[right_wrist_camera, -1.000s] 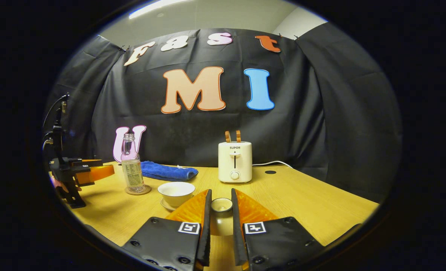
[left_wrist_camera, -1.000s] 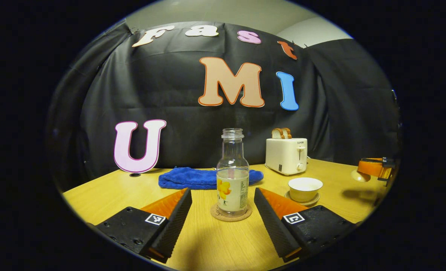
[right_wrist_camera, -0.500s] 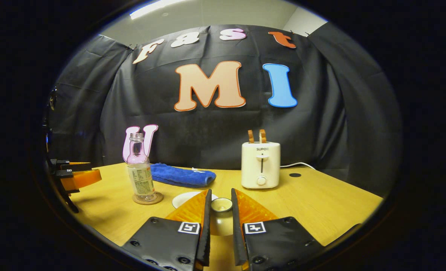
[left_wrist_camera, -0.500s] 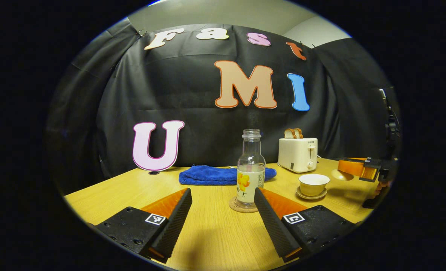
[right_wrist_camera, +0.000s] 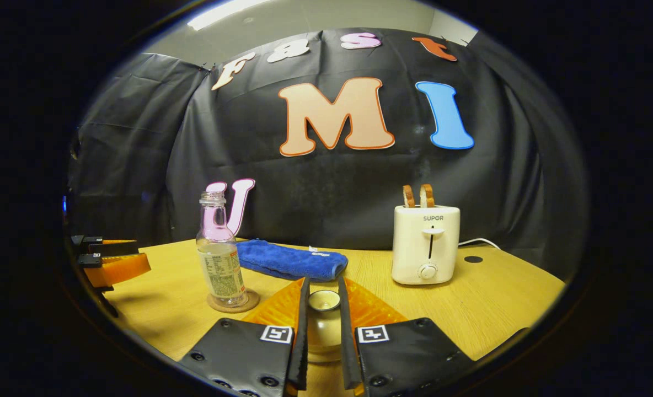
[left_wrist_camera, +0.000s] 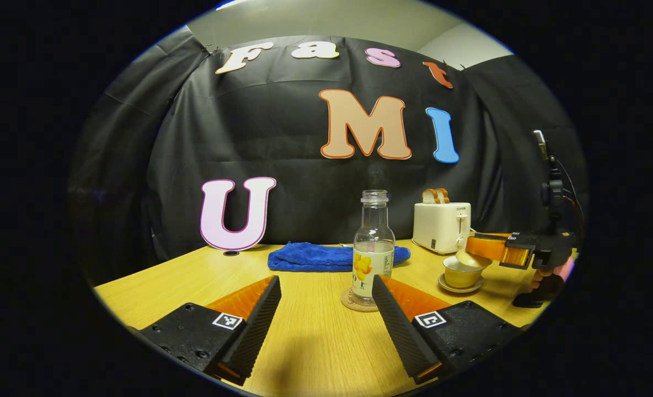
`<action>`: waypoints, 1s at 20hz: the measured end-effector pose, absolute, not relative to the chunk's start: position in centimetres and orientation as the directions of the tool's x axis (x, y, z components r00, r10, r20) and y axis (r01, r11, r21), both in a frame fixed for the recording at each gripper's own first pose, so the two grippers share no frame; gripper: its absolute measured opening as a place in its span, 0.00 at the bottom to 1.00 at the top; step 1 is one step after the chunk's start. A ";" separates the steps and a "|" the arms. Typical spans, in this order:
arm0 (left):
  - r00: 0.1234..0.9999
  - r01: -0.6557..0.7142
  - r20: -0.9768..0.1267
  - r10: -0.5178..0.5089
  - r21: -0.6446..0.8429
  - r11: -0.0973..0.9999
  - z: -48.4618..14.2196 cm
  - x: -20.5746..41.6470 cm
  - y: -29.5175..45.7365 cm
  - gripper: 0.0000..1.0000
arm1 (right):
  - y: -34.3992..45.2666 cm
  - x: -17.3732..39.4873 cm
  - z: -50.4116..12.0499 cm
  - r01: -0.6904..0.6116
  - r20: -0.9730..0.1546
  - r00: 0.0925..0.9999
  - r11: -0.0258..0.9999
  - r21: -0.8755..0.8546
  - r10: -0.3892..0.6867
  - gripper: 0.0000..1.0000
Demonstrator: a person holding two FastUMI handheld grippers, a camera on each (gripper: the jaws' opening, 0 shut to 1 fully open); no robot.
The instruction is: Open the teacup lid with one hand, grasp the water bottle and pour water into the teacup with the other hand; after pouring, place the water bottle on the coaster and then close the teacup lid.
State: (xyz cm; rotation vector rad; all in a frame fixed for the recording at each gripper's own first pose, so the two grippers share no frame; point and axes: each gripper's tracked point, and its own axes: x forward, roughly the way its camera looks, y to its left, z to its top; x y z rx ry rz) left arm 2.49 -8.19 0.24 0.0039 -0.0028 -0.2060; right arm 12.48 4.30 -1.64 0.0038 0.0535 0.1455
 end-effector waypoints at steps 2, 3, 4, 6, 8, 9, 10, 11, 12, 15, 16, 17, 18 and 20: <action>0.979 0.204 0.001 -0.204 0.004 0.979 0.3 2.5 -8.3 0.97 | 4.6 12.8 -2.2 -0.160 -0.088 0.983 0.987 0.008 0.160 0.27; 0.979 0.204 0.002 -0.204 0.005 0.979 0.3 2.5 -8.3 0.97 | 4.6 13.0 -2.5 -0.160 -0.108 0.981 0.987 0.008 0.160 0.27; 0.979 0.206 0.002 -0.206 0.005 0.979 0.3 2.6 -8.3 0.97 | 4.6 13.2 -2.6 -0.158 -0.120 0.980 0.987 0.007 0.158 0.27; 0.978 0.208 0.002 -0.208 0.005 0.978 0.3 2.6 -8.4 0.97 | 4.8 13.4 -2.9 -0.161 -0.140 0.977 0.987 0.006 0.160 0.27; 0.978 0.207 0.001 -0.207 0.005 0.978 0.4 2.5 -8.3 0.97 | 4.7 13.5 -3.0 -0.158 -0.146 0.977 0.987 0.007 0.157 0.29; 0.978 0.207 0.001 -0.207 0.005 0.978 0.3 2.5 -8.3 0.97 | 4.8 13.6 -3.0 -0.161 -0.147 0.976 0.987 0.009 0.161 0.32; 0.978 0.207 0.001 -0.207 0.005 0.978 0.3 2.5 -8.3 0.97 | 4.7 13.5 -3.0 -0.161 -0.148 0.976 0.987 0.011 0.161 0.33; 0.978 0.207 0.001 -0.207 0.005 0.978 0.3 2.5 -8.3 0.96 | 4.7 13.5 -3.0 -0.162 -0.148 0.975 0.987 0.015 0.163 0.36; 0.978 0.207 0.001 -0.207 0.005 0.978 0.4 2.5 -8.3 0.97 | 4.7 13.5 -3.1 -0.163 -0.149 0.975 0.986 0.016 0.164 0.36; 0.978 0.207 0.001 -0.207 0.005 0.978 0.3 2.5 -8.3 0.97 | 5.0 13.2 -2.8 -0.182 -0.139 0.973 0.983 0.012 0.182 0.58; 0.978 0.207 0.001 -0.207 0.005 0.978 0.3 2.5 -8.3 0.97 | 5.1 13.1 -2.7 -0.184 -0.130 0.974 0.983 0.007 0.183 0.65; 0.978 0.207 0.001 -0.207 0.005 0.978 0.3 2.5 -8.3 0.97 | 5.2 13.0 -2.5 -0.190 -0.117 0.975 0.982 0.002 0.189 0.72; 0.978 0.207 0.001 -0.207 0.005 0.978 0.4 2.5 -8.3 0.97 | 5.3 12.8 -2.3 -0.196 -0.101 0.976 0.981 -0.002 0.195 0.79; 0.978 0.207 0.001 -0.207 0.005 0.978 0.4 2.5 -8.3 0.97 | 4.9 12.4 -1.5 -0.190 -0.060 0.980 0.982 0.008 0.190 0.92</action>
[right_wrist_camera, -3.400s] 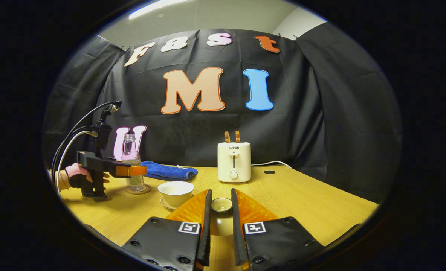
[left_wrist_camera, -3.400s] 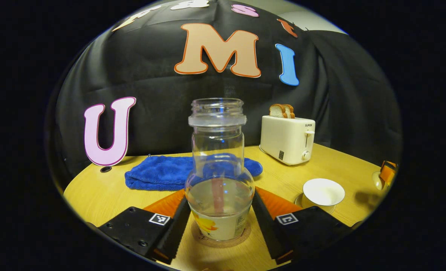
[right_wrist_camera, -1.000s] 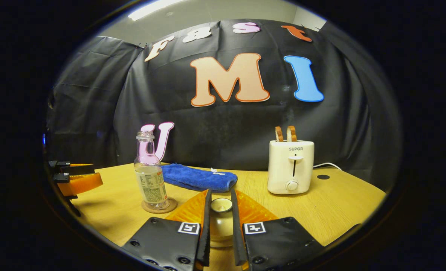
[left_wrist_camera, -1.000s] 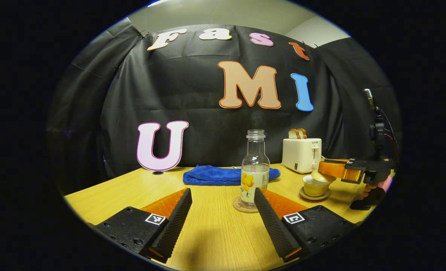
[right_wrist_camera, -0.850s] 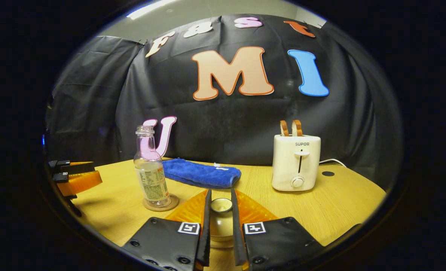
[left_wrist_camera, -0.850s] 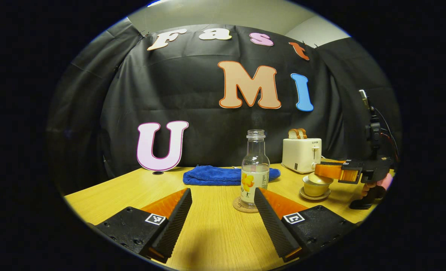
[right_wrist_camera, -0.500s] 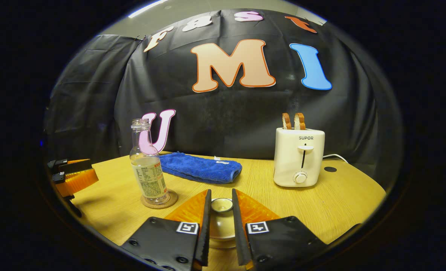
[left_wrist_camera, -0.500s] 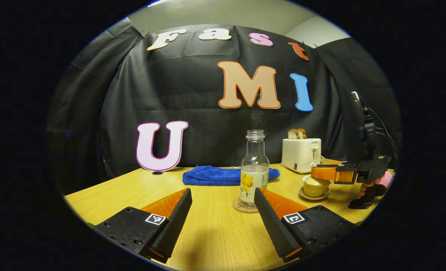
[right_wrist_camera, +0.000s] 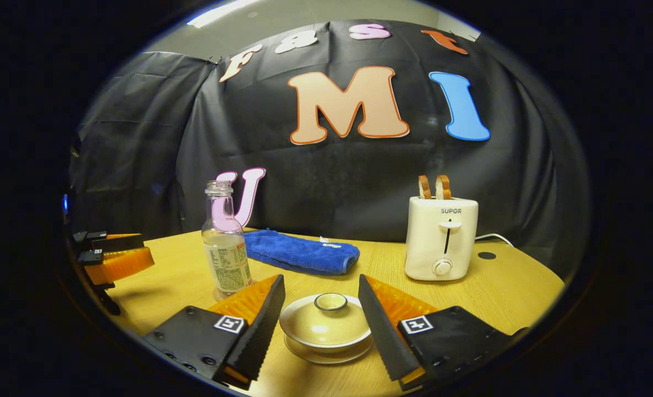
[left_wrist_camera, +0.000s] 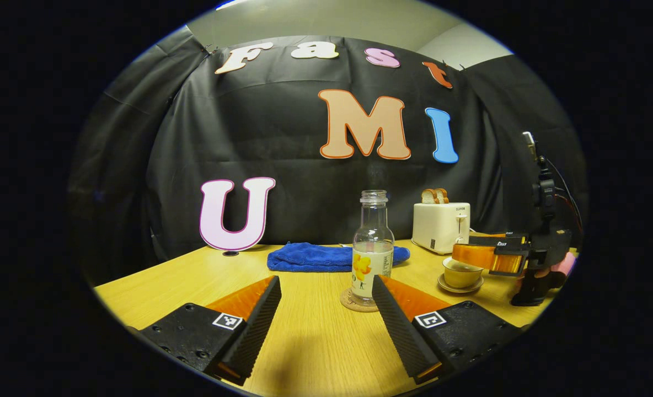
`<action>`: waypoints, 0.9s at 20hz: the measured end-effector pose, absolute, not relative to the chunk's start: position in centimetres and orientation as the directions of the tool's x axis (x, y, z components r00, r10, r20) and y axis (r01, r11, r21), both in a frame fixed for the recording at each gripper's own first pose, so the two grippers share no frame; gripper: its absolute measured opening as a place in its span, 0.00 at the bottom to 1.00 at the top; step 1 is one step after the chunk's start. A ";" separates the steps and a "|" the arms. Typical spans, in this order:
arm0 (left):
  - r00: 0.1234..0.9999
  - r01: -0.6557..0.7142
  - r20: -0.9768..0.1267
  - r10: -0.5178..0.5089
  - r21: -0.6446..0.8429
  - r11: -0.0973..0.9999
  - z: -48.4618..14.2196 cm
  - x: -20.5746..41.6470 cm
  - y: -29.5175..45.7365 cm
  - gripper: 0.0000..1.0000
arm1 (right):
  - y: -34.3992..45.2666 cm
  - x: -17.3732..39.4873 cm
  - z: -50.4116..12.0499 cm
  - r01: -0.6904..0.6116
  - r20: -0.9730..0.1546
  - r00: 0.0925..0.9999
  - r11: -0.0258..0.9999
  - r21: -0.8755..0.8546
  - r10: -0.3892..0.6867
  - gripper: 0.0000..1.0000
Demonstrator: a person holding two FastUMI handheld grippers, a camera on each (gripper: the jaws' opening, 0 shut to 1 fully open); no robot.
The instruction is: Open the teacup lid with one hand, grasp the water bottle and pour water into the teacup with the other hand; after pouring, place the water bottle on the coaster and then close the teacup lid.
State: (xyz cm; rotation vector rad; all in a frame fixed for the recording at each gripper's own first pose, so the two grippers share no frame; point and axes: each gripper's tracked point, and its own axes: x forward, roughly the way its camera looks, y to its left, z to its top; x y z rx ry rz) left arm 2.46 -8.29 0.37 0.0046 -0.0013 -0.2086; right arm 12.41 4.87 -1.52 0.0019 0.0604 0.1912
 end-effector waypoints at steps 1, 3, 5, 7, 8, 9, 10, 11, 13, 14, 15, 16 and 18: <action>0.978 0.207 0.001 -0.207 0.005 0.978 0.3 2.4 -8.3 0.97 | 4.7 12.2 -1.2 -0.183 -0.036 0.982 0.983 0.010 0.184 0.89; 0.978 0.207 0.001 -0.207 0.005 0.978 0.3 2.4 -8.3 0.97 | 4.6 11.5 -0.7 -0.171 -0.010 0.985 0.985 0.002 0.171 0.85; 0.978 0.207 0.001 -0.207 0.005 0.978 0.3 2.5 -8.3 0.96 | 4.0 11.0 -0.8 -0.151 -0.008 0.988 0.988 0.002 0.151 0.89; 0.978 0.207 0.001 -0.207 0.005 0.978 0.3 2.5 -8.3 0.96 | 3.4 10.0 -0.8 -0.129 -0.006 0.992 0.992 0.001 0.129 0.93; 0.978 0.206 0.001 -0.206 0.005 0.978 0.4 2.4 -8.3 0.96 | 3.2 9.3 -0.6 -0.120 -0.003 0.993 0.993 0.000 0.120 0.93; 0.979 0.206 0.001 -0.206 0.005 0.979 0.3 2.5 -8.3 0.96 | 2.8 8.7 -0.7 -0.107 -0.004 0.994 0.994 -0.001 0.107 0.88; 0.979 0.204 0.001 -0.204 0.005 0.979 0.3 2.6 -8.3 0.96 | 2.3 7.9 -0.6 -0.092 -0.001 0.996 0.996 -0.001 0.092 0.89; 0.980 0.201 0.001 -0.201 0.005 0.980 0.3 2.6 -8.2 0.96 | 1.9 7.1 -0.6 -0.075 -0.001 0.997 0.997 -0.001 0.075 0.88; 0.981 0.194 0.001 -0.194 0.005 0.981 0.3 2.5 -8.0 0.96 | 0.5 5.6 -0.4 -0.024 0.003 1.000 1.000 -0.003 0.024 0.88; 0.982 0.186 0.001 -0.186 0.006 0.982 0.4 2.6 -7.9 0.96 | -0.4 4.9 -0.4 0.010 0.005 1.000 1.000 -0.003 -0.010 0.89; 0.985 0.175 0.000 -0.175 0.006 0.985 0.3 2.6 -7.6 0.96 | -1.1 4.4 -0.3 0.044 0.007 0.999 0.999 -0.004 -0.044 0.87; 0.986 0.164 0.000 -0.164 0.006 0.986 0.3 2.6 -7.4 0.96 | -1.9 3.8 -0.2 0.079 0.009 0.997 0.997 -0.004 -0.079 0.84; 0.988 0.155 0.000 -0.155 0.007 0.988 0.3 2.5 -7.3 0.97 | -3.6 3.0 -0.1 0.159 0.014 0.987 0.987 -0.006 -0.159 0.92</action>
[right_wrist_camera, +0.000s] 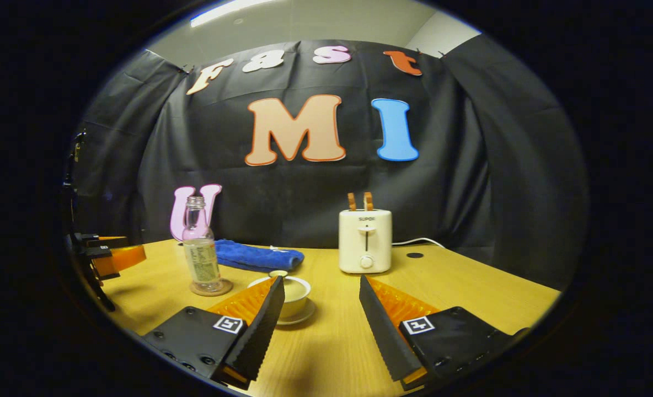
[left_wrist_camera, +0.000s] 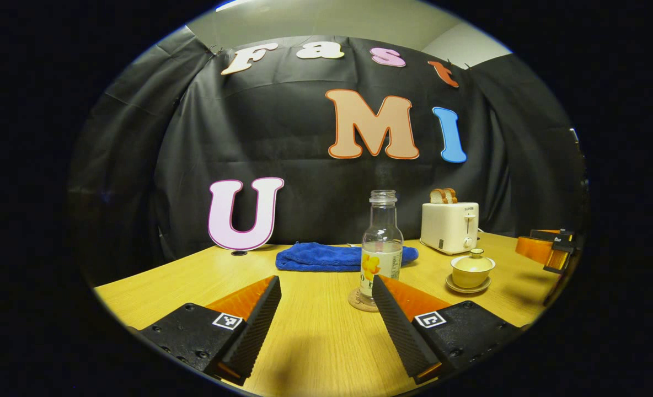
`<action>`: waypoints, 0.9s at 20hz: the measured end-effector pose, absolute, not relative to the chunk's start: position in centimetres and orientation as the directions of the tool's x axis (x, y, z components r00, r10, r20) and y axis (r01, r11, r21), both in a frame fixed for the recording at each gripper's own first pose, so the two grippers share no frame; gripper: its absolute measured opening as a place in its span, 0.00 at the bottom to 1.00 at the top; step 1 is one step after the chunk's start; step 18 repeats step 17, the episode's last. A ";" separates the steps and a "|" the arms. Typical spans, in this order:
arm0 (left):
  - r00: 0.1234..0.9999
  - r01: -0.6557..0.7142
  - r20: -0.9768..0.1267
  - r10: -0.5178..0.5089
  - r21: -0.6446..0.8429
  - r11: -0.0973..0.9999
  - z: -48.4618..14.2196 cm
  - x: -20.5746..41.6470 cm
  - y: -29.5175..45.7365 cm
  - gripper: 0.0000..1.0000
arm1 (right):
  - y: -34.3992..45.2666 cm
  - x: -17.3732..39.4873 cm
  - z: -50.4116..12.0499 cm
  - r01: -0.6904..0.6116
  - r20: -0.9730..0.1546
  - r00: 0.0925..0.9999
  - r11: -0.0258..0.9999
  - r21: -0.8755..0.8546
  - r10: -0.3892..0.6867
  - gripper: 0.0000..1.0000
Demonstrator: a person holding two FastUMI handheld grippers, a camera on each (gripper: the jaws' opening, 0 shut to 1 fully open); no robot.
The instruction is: Open the teacup lid with one hand, grasp the water bottle and pour water into the teacup with the other hand; after pouring, place the water bottle on the coaster and then close the teacup lid.
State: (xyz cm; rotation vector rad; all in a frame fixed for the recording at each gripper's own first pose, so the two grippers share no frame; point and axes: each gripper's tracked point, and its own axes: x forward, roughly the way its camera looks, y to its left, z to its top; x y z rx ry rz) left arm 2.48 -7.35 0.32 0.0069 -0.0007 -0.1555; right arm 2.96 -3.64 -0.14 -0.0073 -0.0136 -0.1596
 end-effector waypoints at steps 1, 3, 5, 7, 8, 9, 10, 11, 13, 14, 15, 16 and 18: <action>0.989 0.150 0.000 -0.150 0.007 0.989 0.3 2.6 -7.2 0.96 | -4.2 2.7 -0.1 0.188 0.015 0.982 0.982 -0.006 -0.188 0.90; 0.992 0.130 -0.001 -0.130 0.008 0.991 0.3 2.5 -6.8 0.96 | -4.6 2.4 -0.1 0.219 0.016 0.976 0.976 -0.007 -0.219 0.88; 0.997 0.079 -0.002 -0.079 0.008 0.997 0.3 2.7 -5.8 0.97 | -5.2 2.2 -0.1 0.250 0.019 0.968 0.968 -0.007 -0.250 0.89; 0.999 0.044 -0.002 -0.044 0.010 0.999 0.2 2.6 -5.2 0.96 | -5.5 2.1 -0.1 0.268 0.020 0.963 0.964 -0.007 -0.267 0.88; 0.999 0.038 -0.002 -0.038 0.011 0.999 0.3 2.5 -5.1 0.96 | -5.5 2.2 -0.1 0.268 0.019 0.963 0.963 -0.008 -0.268 0.92; 0.999 0.034 -0.002 -0.034 0.011 0.999 0.3 2.5 -5.1 0.96 | -5.5 2.2 -0.1 0.268 0.020 0.963 0.963 -0.008 -0.268 0.90; 0.999 0.033 -0.003 -0.033 0.010 0.999 0.3 2.5 -5.1 0.96 | -5.5 2.2 -0.1 0.268 0.020 0.963 0.963 -0.008 -0.268 0.87; 0.999 0.033 -0.002 -0.033 0.010 0.999 0.3 2.5 -5.0 0.96 | -5.5 2.2 -0.1 0.268 0.020 0.963 0.963 -0.008 -0.267 0.84; 0.999 0.033 -0.002 -0.032 0.011 0.999 0.3 2.5 -5.0 0.96 | -5.5 2.2 -0.1 0.267 0.020 0.963 0.964 -0.008 -0.267 0.84; 0.999 0.033 -0.002 -0.032 0.011 0.999 0.3 2.5 -5.0 0.96 | -5.5 2.2 -0.1 0.267 0.020 0.964 0.964 -0.008 -0.267 0.84; 0.999 0.032 -0.002 -0.032 0.011 0.999 0.3 2.5 -5.0 0.96 | -5.6 2.2 -0.1 0.267 0.020 0.964 0.964 -0.008 -0.267 0.84; 0.999 0.032 -0.002 -0.032 0.011 0.999 0.3 2.5 -5.0 0.96 | -5.6 2.3 -0.2 0.267 0.020 0.964 0.964 -0.007 -0.266 0.84; 0.999 0.032 -0.002 -0.032 0.011 0.999 0.2 2.5 -5.0 0.96 | -5.6 2.2 -0.2 0.267 0.020 0.964 0.964 -0.007 -0.266 0.84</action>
